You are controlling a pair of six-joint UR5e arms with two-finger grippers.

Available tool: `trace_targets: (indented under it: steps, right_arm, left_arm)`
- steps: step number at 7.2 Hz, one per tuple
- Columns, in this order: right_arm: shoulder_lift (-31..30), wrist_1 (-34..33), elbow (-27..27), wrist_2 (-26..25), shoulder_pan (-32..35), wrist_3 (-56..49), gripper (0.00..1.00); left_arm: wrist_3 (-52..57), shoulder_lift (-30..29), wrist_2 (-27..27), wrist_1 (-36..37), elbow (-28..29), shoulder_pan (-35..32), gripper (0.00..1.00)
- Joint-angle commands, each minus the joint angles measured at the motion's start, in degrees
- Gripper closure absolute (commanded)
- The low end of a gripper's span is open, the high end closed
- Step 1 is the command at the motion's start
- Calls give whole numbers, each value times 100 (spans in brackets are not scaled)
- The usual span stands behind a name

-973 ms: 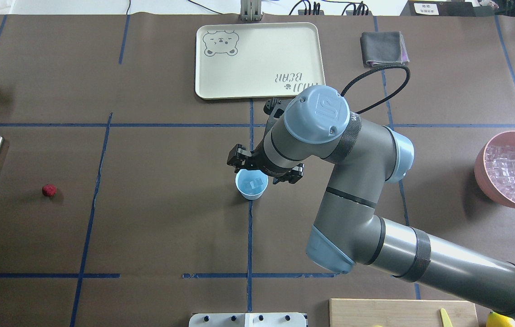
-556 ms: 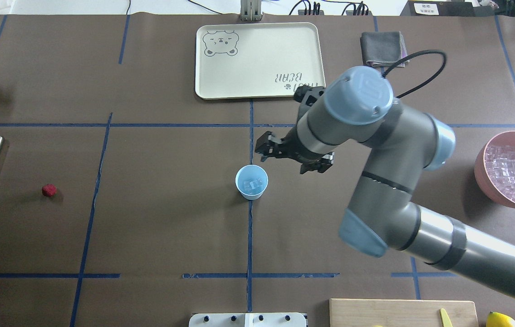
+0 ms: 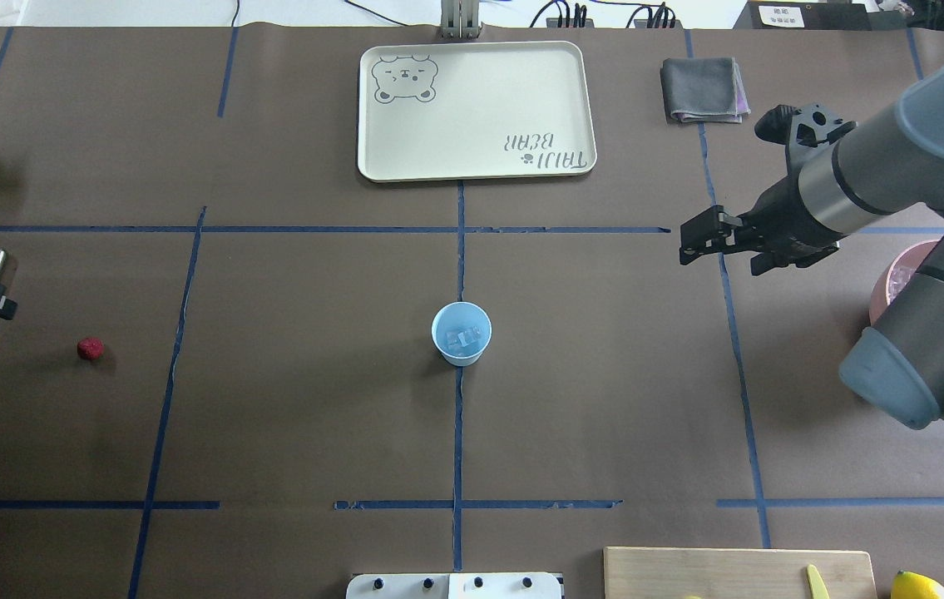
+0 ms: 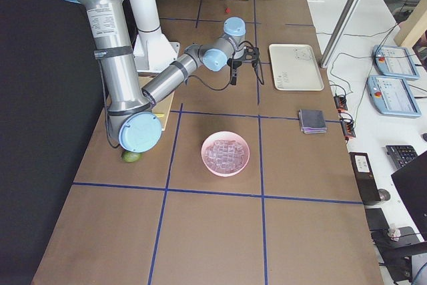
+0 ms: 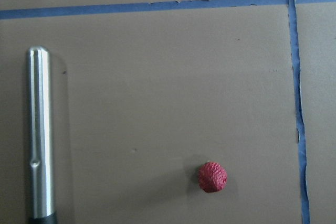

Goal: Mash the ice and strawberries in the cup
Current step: 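Raise the right gripper away from the cup while the left gripper reaches toward the strawberry, then grasp the red strawberry with the left gripper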

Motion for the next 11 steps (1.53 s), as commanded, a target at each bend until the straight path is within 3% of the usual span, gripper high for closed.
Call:
trace_targets:
  steps: [1,3,8,11]
  right_arm:
    - [-330,-10,143,340,434,-416,0]
    - [-612,-2,100,465,506,-814,0]
    - [-630,-2,125,474,516,-823,0]
    - [-612,-2,143,482,507,-823,0]
  left_arm:
    - [-316,-187,176,-292,354,384,0]
    - [-949,-285,902,-932,784,1014,0]
    - [-1284,-373,1046,-1031,1042,1167,2]
    - [-1293,-382,1020,-1040,1043,1237,12]
